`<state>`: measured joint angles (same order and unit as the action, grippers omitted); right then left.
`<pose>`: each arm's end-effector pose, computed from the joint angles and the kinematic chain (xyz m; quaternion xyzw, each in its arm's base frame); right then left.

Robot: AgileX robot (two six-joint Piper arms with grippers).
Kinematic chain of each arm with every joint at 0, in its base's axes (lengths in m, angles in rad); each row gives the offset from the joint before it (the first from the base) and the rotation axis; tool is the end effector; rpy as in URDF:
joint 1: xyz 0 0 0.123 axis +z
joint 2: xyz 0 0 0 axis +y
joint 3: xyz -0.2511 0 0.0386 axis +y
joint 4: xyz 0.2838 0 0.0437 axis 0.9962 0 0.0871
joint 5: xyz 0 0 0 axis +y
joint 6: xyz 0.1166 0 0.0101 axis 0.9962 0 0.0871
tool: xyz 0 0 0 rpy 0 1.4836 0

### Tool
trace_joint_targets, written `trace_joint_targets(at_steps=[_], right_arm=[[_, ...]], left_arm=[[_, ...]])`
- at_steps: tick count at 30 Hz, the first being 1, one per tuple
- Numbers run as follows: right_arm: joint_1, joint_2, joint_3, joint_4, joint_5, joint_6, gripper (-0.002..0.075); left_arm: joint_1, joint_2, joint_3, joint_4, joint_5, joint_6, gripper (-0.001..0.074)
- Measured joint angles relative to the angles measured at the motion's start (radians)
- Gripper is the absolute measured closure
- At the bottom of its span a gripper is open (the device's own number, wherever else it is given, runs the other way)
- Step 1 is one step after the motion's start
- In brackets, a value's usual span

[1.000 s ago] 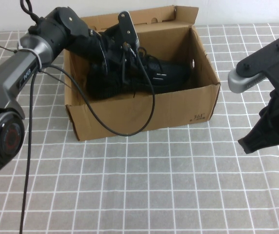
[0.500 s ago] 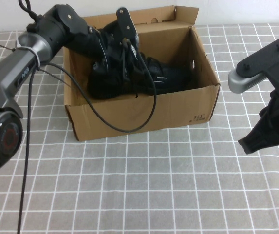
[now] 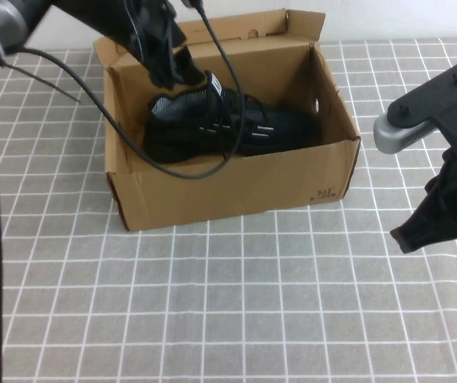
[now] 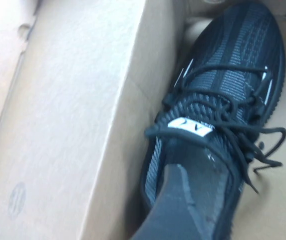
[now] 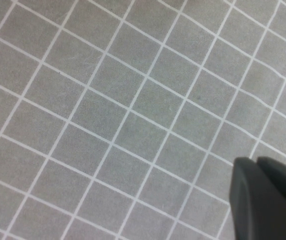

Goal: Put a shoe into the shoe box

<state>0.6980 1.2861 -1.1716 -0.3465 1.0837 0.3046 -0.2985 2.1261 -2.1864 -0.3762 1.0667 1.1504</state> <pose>0.2566 0.1694 0.2870 -0.2304 0.9320 -0.0383 0.2770 0.4818 -0.1877 0.2907 0.5920 0.7189 -0.0377 0.3624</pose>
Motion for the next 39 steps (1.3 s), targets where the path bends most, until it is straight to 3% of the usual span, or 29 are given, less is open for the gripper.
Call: trace_joint_targets(at_steps=[3, 5, 10, 13, 21, 27, 32, 39], right_arm=[[0.0, 0.0, 0.0, -0.002, 0.0, 0.0, 0.0742], [0.0, 0.0, 0.0, -0.002, 0.001, 0.0, 0.0742], [0.0, -0.03, 0.0, -0.002, 0.005, 0.0, 0.0742], [0.0, -0.083, 0.0, -0.002, 0.008, 0.0, 0.0742], [0.0, -0.281, 0.0, 0.012, 0.011, 0.0, 0.0742], [0.0, -0.418, 0.0, 0.065, 0.03, 0.0, 0.0742], [0.0, -0.532, 0.032, 0.069, 0.027, 0.0, 0.0742], [0.0, -0.691, 0.207, 0.069, -0.155, 0.011, 0.0742]], left_arm=[[0.0, -0.051, 0.0, 0.022, 0.031, -0.08, 0.0253], [0.0, -0.076, 0.0, 0.026, 0.052, -0.115, 0.0313], [0.0, -0.144, 0.0, 0.024, 0.127, -0.161, 0.0635], [0.0, -0.174, 0.0, 0.024, 0.171, -0.224, 0.0705], [0.0, -0.278, 0.012, 0.03, 0.186, -0.377, 0.0734], [0.0, -0.429, 0.14, 0.05, 0.137, -0.418, 0.0734], [0.0, -0.611, 0.375, 0.061, -0.049, -0.437, 0.0734], [0.0, -1.005, 0.93, 0.034, -0.47, -0.439, 0.0734]])
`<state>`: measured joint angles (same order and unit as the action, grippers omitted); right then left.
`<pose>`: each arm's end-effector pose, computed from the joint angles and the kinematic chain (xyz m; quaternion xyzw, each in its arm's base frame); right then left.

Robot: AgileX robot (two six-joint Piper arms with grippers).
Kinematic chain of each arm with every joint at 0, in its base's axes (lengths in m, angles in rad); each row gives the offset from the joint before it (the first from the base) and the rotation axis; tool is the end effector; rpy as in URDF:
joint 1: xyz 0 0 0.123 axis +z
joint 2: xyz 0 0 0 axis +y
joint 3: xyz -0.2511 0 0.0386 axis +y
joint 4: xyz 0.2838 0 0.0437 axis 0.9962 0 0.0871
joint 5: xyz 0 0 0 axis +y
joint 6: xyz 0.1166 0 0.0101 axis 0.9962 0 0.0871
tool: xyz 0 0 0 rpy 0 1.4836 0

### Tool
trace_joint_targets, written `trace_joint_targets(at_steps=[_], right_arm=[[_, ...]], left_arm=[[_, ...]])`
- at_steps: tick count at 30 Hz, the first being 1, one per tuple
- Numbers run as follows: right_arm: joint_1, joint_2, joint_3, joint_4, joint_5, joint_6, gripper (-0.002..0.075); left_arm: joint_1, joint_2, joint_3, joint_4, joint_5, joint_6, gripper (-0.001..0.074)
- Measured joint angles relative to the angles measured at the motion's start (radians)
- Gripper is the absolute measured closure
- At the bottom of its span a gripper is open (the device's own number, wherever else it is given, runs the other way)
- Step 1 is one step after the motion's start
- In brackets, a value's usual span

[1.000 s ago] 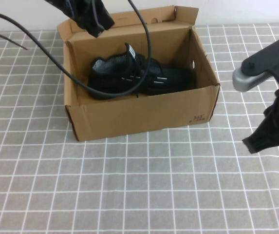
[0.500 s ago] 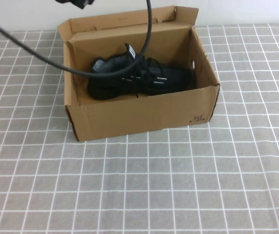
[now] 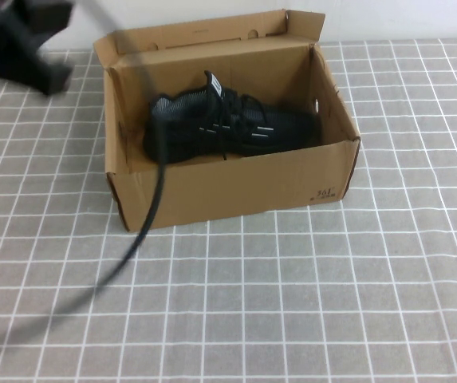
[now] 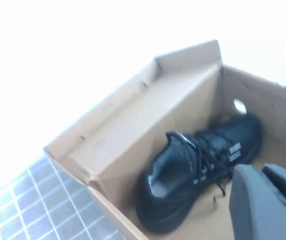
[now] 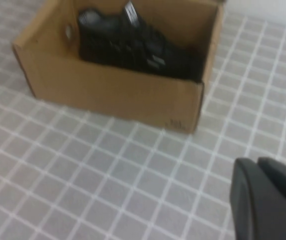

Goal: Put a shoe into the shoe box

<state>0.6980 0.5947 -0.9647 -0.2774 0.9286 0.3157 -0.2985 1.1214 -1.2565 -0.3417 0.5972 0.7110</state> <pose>0.1430 0.0864 0.3890 -0.1730 0.8267 0.1308 0.5192 0.2889 -0.1120 0.4082 0.3393 0.7431 -0.0412 0.5754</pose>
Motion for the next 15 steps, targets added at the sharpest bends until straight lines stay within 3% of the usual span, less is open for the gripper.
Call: trace_joint_targets(at_steps=[7, 15], right_arm=[[0.0, -0.054, 0.19, 0.0, -0.341, 0.019, 0.0742], [0.0, -0.054, 0.326, -0.002, -0.624, 0.076, 0.0742]], left_arm=[[0.0, -0.406, 0.525, -0.111, -0.366, -0.002, 0.0735], [0.0, -0.785, 0.916, -0.128, -0.597, -0.002, 0.0735]])
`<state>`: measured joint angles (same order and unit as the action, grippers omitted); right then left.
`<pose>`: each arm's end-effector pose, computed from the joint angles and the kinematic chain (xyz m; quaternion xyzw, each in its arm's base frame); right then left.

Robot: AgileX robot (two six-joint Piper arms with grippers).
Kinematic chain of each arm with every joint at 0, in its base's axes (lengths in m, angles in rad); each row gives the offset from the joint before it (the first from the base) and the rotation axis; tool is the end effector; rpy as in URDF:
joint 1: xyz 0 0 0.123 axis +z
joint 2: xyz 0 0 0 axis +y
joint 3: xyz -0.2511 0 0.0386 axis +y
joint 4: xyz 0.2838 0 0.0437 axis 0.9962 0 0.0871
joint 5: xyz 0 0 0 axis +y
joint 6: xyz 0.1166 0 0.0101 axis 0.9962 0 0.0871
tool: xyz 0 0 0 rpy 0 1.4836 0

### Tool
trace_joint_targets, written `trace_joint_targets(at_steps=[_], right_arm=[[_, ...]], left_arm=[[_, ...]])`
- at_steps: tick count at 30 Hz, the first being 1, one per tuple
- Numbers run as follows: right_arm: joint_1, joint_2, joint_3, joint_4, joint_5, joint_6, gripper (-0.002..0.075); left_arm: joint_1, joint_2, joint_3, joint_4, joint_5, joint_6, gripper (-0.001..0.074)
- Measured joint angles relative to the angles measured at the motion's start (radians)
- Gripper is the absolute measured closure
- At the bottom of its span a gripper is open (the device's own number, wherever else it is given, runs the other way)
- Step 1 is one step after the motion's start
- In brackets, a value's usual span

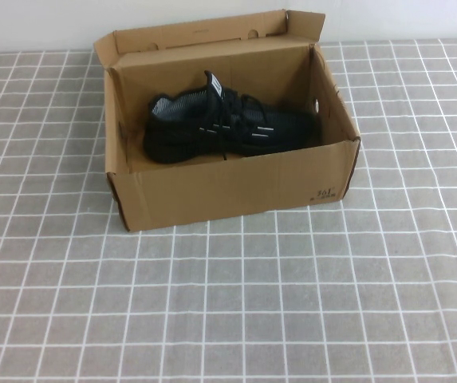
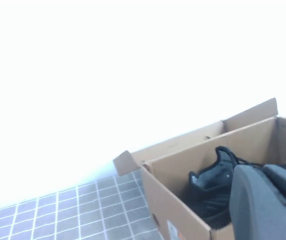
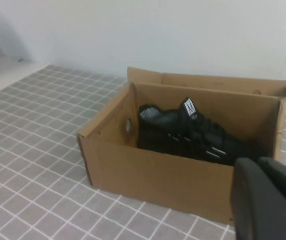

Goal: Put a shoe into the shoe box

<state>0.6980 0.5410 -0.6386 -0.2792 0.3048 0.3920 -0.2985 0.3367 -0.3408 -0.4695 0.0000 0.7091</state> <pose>0.1585 0.1203 0.3438 -0.1837 0.7214 0.2386 0.6236 0.1681 -0.0518 0.2978 0.1792 0.6499 -0.0217 0.7383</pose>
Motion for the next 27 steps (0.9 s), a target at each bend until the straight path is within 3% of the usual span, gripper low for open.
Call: trace_joint_targets(at_steps=[6, 13, 27], right_arm=[[0.0, 0.0, 0.012, -0.012, -0.048, 0.013, 0.0742], [0.0, 0.008, 0.012, -0.03, -0.101, 0.014, 0.0742], [0.0, 0.034, 0.013, -0.036, -0.112, 0.014, 0.0742]], left_arm=[[0.0, -0.167, 0.191, -0.012, -0.043, 0.0, 0.0735], [0.0, -0.191, 0.356, -0.014, -0.051, 0.0, 0.0735], [0.0, -0.192, 0.366, -0.014, 0.232, 0.0, 0.0735]])
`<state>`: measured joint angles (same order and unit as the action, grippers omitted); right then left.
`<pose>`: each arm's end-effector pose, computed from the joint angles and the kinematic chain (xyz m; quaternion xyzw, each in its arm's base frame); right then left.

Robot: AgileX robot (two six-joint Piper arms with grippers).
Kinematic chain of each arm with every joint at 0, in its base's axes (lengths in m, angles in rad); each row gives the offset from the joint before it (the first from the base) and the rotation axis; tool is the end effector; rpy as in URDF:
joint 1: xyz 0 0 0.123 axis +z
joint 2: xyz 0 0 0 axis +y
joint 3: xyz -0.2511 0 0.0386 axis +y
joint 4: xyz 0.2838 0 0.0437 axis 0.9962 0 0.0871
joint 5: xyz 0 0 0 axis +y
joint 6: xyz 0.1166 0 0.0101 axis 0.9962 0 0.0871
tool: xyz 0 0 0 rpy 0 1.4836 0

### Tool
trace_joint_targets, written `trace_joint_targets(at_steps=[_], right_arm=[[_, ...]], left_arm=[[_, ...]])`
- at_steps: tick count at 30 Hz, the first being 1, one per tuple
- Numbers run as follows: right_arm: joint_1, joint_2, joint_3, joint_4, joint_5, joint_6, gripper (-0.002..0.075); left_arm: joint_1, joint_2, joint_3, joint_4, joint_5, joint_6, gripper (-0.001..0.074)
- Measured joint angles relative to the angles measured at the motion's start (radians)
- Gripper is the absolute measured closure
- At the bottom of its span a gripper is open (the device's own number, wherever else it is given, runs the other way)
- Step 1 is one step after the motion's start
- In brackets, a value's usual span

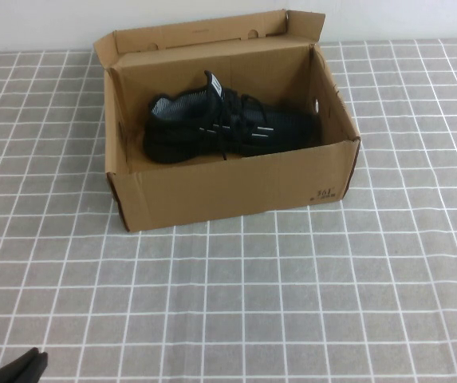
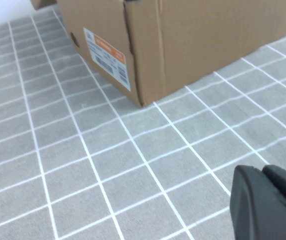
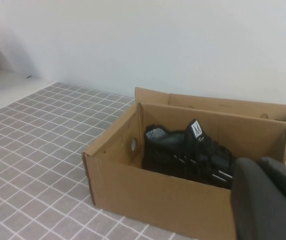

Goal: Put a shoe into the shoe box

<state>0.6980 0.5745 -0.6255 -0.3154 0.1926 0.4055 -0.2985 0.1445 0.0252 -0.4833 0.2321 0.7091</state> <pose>0.1639 0.1284 0.3446 -0.1948 0.6961 0.2471 0.6453 0.1451 -0.0578 0.1593 0.2426 0.7634 -0.0613 0.5955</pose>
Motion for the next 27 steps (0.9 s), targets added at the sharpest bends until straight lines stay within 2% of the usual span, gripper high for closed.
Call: trace_joint_targets(at_steps=[9, 14, 16, 20, 24, 27], right_arm=[[0.0, 0.0, 0.0, -0.01, 0.0, 0.002, 0.0742], [0.0, 0.016, 0.002, -0.081, 0.04, 0.002, 0.0742], [-0.028, 0.028, 0.017, -0.119, 0.051, 0.004, 0.0742], [-0.193, 0.028, 0.106, -0.138, -0.053, 0.005, 0.0742], [-0.439, -0.013, 0.261, -0.149, -0.276, 0.006, 0.0742], [-0.572, -0.09, 0.381, -0.139, -0.396, 0.009, 0.0742]], left_arm=[[0.0, 0.0, 0.0, 0.0, 0.013, 0.0, 0.0735], [0.0, 0.0, 0.0, 0.0, 0.017, 0.0, 0.0735], [0.0, 0.0, 0.0, 0.0, 0.018, 0.0, 0.0735], [0.0, 0.0, 0.0, 0.002, 0.018, 0.0, 0.0735], [0.0, 0.0, 0.0, 0.002, 0.018, 0.0, 0.0735], [0.0, 0.0, 0.0, 0.002, 0.018, 0.0, 0.0735]])
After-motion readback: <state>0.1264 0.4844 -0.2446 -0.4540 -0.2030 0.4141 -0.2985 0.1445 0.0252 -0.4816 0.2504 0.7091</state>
